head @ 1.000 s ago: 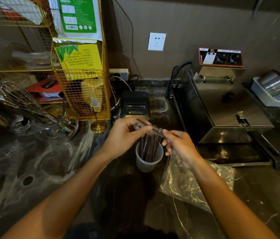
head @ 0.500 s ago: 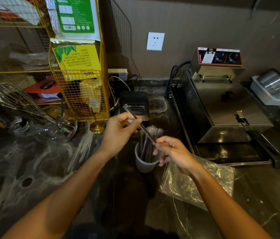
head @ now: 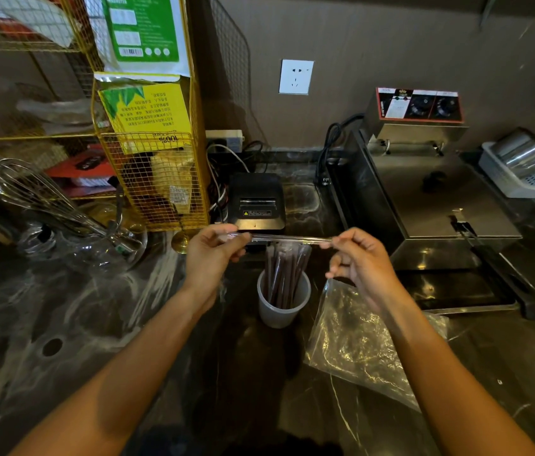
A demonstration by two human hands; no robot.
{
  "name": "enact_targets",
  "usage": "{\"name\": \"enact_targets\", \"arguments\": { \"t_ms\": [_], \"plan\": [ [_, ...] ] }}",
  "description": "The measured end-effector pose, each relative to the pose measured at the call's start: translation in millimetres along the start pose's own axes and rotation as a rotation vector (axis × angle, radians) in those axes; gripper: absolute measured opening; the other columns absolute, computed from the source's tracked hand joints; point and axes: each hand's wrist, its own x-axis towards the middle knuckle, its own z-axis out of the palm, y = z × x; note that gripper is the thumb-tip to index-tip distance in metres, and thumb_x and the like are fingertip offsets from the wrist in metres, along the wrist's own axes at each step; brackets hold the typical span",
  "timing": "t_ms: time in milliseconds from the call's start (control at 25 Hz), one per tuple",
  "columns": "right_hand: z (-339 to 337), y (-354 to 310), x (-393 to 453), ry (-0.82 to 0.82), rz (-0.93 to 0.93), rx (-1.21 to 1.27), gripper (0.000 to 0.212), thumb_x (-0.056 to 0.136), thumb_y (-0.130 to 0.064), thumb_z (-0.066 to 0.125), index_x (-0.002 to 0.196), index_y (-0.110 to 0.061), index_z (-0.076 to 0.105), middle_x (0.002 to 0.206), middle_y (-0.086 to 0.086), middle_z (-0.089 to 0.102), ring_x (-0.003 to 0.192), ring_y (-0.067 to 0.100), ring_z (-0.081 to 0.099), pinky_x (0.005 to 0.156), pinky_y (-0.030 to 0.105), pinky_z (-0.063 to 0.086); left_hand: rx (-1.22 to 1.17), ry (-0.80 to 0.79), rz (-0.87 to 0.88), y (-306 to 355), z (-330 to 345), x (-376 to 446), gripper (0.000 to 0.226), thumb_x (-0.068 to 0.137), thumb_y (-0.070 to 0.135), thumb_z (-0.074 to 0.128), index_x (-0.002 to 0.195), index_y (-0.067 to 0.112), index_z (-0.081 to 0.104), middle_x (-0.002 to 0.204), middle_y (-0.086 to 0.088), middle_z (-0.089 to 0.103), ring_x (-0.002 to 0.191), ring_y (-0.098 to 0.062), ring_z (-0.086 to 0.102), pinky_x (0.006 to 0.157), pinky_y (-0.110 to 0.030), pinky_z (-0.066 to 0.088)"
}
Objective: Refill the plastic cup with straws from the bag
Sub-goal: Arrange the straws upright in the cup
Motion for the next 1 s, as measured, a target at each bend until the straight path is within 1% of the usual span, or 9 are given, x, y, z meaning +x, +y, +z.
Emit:
{"name": "enact_targets", "arguments": {
  "t_ms": [160,320,400,480,600,680,760,880,1000],
  "plan": [
    [-8,-27,6,0.010,-0.079,0.024,0.018,0.101,-0.001,0.058,0.086,-0.009,0.065,0.085,0.010,0.071,0.055,0.012,0.055,0.054,0.026,0.058,0.202,-0.141,0.065,-6,-1,-8,0.008,0.094,0.015,0.069,0.093,0.012,0.076,0.086,0.001,0.074,0.073,-0.003,0.066,0.068,-0.016,0.056],
    [-4,-38,8,0.039,-0.129,-0.005,0.017,0.100,-0.003,0.061,0.087,-0.012,0.065,0.080,0.008,0.070,0.051,0.011,0.051,0.051,0.026,0.055,0.373,-0.352,0.103,-10,2,-11,0.012,0.095,0.014,0.068,0.094,0.021,0.077,0.091,0.004,0.077,0.082,0.001,0.070,0.075,-0.017,0.056],
    [1,-39,10,0.067,-0.143,-0.041,0.013,0.099,-0.005,0.063,0.090,-0.013,0.066,0.078,0.007,0.068,0.051,0.012,0.051,0.051,0.027,0.055,0.477,-0.479,0.150,-14,5,-12,0.012,0.096,0.015,0.067,0.098,0.023,0.076,0.095,0.006,0.077,0.092,-0.001,0.071,0.083,-0.019,0.057],
    [6,-38,13,0.080,-0.154,-0.093,0.010,0.099,-0.008,0.065,0.091,-0.013,0.069,0.077,0.003,0.067,0.050,0.012,0.052,0.051,0.028,0.057,0.568,-0.538,0.176,-20,10,-15,0.013,0.098,0.016,0.065,0.100,0.022,0.076,0.095,0.005,0.075,0.092,-0.002,0.070,0.086,-0.021,0.057],
    [18,-33,18,0.057,-0.181,-0.252,0.004,0.098,-0.009,0.068,0.095,-0.008,0.070,0.082,0.008,0.067,0.047,0.009,0.054,0.050,0.029,0.060,0.670,-0.531,0.208,-27,24,-18,0.012,0.098,0.018,0.064,0.100,0.022,0.076,0.094,0.006,0.075,0.091,0.001,0.070,0.088,-0.028,0.059],
    [29,-26,21,0.037,-0.216,-0.409,0.006,0.098,-0.010,0.069,0.096,-0.005,0.070,0.083,0.017,0.065,0.046,0.009,0.055,0.053,0.036,0.060,0.675,-0.529,0.190,-31,30,-15,0.013,0.098,0.019,0.065,0.102,0.023,0.076,0.097,0.009,0.076,0.092,0.002,0.071,0.090,-0.032,0.060],
    [37,-20,23,0.018,-0.245,-0.505,0.007,0.098,-0.010,0.070,0.094,-0.005,0.070,0.081,0.015,0.065,0.045,0.009,0.056,0.056,0.042,0.059,0.677,-0.546,0.165,-35,33,-13,0.013,0.098,0.022,0.065,0.102,0.025,0.077,0.098,0.010,0.077,0.092,0.003,0.071,0.090,-0.034,0.061],
    [42,-12,24,-0.011,-0.252,-0.632,0.006,0.097,-0.014,0.071,0.091,-0.013,0.071,0.082,0.015,0.069,0.049,0.012,0.060,0.054,0.039,0.057,0.681,-0.509,0.142,-41,28,-15,0.012,0.098,0.027,0.065,0.097,0.027,0.077,0.091,0.008,0.077,0.085,0.000,0.072,0.085,-0.038,0.062],
    [39,4,22,-0.086,-0.223,-0.763,0.004,0.095,-0.020,0.073,0.093,-0.022,0.071,0.079,-0.001,0.069,0.060,0.005,0.064,0.055,0.026,0.052,0.662,-0.320,0.099,-46,18,-14,0.009,0.095,0.033,0.069,0.090,0.029,0.075,0.082,0.009,0.075,0.077,0.000,0.072,0.080,-0.035,0.063]
  ]
}}
